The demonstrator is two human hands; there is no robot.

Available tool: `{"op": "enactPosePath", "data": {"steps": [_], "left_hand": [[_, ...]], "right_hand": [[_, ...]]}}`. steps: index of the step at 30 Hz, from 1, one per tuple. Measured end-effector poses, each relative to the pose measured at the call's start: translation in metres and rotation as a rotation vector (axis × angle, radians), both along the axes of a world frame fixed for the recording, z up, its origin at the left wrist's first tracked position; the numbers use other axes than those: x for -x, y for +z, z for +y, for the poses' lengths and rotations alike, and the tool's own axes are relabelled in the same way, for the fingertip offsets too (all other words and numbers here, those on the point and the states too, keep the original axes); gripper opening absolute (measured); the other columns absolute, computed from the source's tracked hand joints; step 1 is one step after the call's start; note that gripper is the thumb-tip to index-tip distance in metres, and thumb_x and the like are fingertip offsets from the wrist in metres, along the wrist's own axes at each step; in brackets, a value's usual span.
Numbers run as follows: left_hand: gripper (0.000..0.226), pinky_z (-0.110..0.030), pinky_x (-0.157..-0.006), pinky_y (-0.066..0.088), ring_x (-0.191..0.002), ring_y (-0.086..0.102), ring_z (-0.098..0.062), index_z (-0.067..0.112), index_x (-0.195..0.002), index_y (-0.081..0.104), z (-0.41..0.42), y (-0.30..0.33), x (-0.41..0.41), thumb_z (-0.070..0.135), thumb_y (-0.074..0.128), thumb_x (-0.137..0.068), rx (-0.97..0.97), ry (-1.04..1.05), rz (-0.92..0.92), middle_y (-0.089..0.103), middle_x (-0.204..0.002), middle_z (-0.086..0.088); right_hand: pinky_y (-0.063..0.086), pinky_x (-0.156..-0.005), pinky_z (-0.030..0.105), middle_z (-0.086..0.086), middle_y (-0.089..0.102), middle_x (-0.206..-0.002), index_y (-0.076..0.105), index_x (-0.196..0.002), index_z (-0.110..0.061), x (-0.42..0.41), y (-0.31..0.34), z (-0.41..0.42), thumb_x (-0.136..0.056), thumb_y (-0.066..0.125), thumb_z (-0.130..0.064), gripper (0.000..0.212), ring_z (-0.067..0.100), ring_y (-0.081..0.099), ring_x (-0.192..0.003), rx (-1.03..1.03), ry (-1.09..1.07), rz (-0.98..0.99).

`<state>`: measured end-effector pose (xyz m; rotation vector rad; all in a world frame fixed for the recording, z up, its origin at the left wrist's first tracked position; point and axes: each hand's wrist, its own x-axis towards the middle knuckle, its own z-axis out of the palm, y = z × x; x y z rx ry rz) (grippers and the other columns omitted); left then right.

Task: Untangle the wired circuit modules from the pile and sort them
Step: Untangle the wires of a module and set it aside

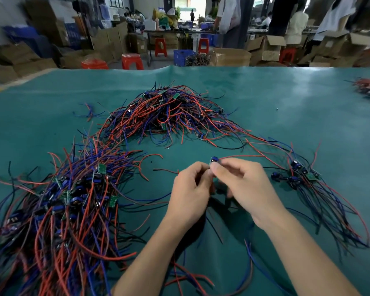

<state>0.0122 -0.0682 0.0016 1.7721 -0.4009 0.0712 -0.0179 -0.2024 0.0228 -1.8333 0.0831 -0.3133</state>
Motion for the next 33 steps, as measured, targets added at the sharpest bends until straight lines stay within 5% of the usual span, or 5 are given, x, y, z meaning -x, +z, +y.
{"op": "enactPosePath", "data": {"steps": [13, 21, 23, 27, 33], "left_hand": [[0.018, -0.025, -0.063, 0.047, -0.059, 0.056, -0.007, 0.017, -0.082, 0.071, 0.002, 0.003, 0.005, 0.017, 0.059, -0.096, -0.077, -0.120, -0.002, 0.063, -0.063, 0.006], [0.020, -0.019, -0.059, 0.042, -0.053, 0.051, 0.003, 0.026, -0.072, 0.073, 0.004, 0.007, 0.007, 0.030, 0.054, -0.077, -0.123, -0.044, 0.010, 0.064, -0.059, 0.013], [0.049, -0.006, -0.066, 0.042, -0.057, 0.046, 0.008, 0.007, -0.087, 0.075, 0.006, 0.009, 0.011, 0.041, 0.049, -0.064, -0.141, -0.035, -0.029, 0.073, -0.081, 0.001], [0.051, -0.042, -0.081, 0.051, -0.077, 0.048, -0.013, 0.004, -0.078, 0.066, 0.006, 0.004, 0.006, 0.049, 0.047, -0.063, -0.018, -0.051, -0.042, 0.068, -0.086, -0.026], [0.015, -0.031, -0.065, 0.048, -0.062, 0.058, -0.011, 0.022, -0.074, 0.068, 0.001, 0.000, -0.001, 0.027, 0.056, -0.083, -0.121, -0.048, 0.002, 0.066, -0.064, 0.007]], "right_hand": [[0.047, -0.055, 0.018, 0.004, 0.077, -0.086, 0.078, -0.086, -0.020, 0.010, 0.038, -0.024, -0.086, 0.079, -0.012, 0.008, 0.015, 0.062, -0.074, -0.254, -0.242, -0.386], [0.045, -0.049, 0.014, 0.004, 0.077, -0.070, 0.079, -0.074, -0.018, 0.006, 0.123, 0.070, -0.087, 0.079, -0.020, 0.013, 0.005, 0.063, -0.054, -0.137, 0.186, -0.373], [0.044, -0.047, 0.019, 0.005, 0.075, -0.066, 0.078, -0.073, -0.009, -0.013, 0.128, 0.108, -0.092, 0.075, -0.033, 0.030, 0.009, 0.066, -0.052, 0.022, 0.302, -0.249], [0.056, -0.066, 0.027, 0.007, 0.062, -0.057, 0.063, -0.063, -0.008, -0.062, 0.118, 0.138, -0.092, 0.062, -0.061, 0.061, 0.019, 0.064, -0.059, 0.641, 0.426, 0.021], [0.049, -0.107, 0.045, 0.018, 0.061, -0.136, 0.065, -0.129, -0.018, -0.117, 0.063, 0.059, -0.091, 0.061, -0.036, 0.042, 0.037, 0.057, -0.126, 1.091, 0.121, 0.395]]}}
